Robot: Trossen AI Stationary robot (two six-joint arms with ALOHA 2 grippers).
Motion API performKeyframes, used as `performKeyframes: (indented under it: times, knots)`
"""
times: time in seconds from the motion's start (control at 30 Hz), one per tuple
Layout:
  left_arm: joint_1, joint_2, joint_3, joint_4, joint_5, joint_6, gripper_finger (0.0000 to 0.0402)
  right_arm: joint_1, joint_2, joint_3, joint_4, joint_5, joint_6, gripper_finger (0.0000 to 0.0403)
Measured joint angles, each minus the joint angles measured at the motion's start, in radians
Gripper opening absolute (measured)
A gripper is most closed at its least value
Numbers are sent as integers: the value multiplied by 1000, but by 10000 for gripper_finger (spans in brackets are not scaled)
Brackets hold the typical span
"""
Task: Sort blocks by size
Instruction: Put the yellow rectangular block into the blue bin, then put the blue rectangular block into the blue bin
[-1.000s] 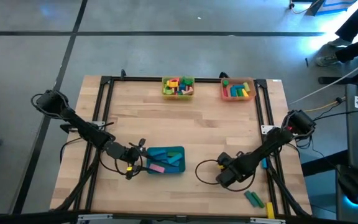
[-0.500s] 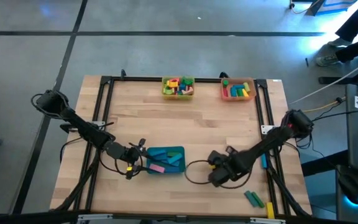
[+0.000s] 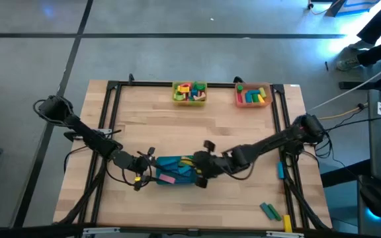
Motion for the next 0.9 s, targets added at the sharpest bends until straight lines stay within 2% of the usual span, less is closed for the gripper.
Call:
performKeyframes:
  times: [0.17,0.3,0.47,0.67,0.77,0.9]
  knots:
    - [0,0,0,9,0,-9,202,-78,73,0,94,-35,-110,115]
    - [0,0,0,14,0,-8,202,-122,116,-1,70,-118,-110,110]
    - [0,0,0,13,0,-8,202,-129,131,-1,56,-159,-86,126]
    - [0,0,0,11,0,-3,202,-127,130,0,43,-161,-57,165]
    - [0,0,0,11,0,-2,202,-127,130,0,38,-172,-48,199]
    - [0,0,0,8,0,-6,202,-124,76,0,-51,-187,-4,241]
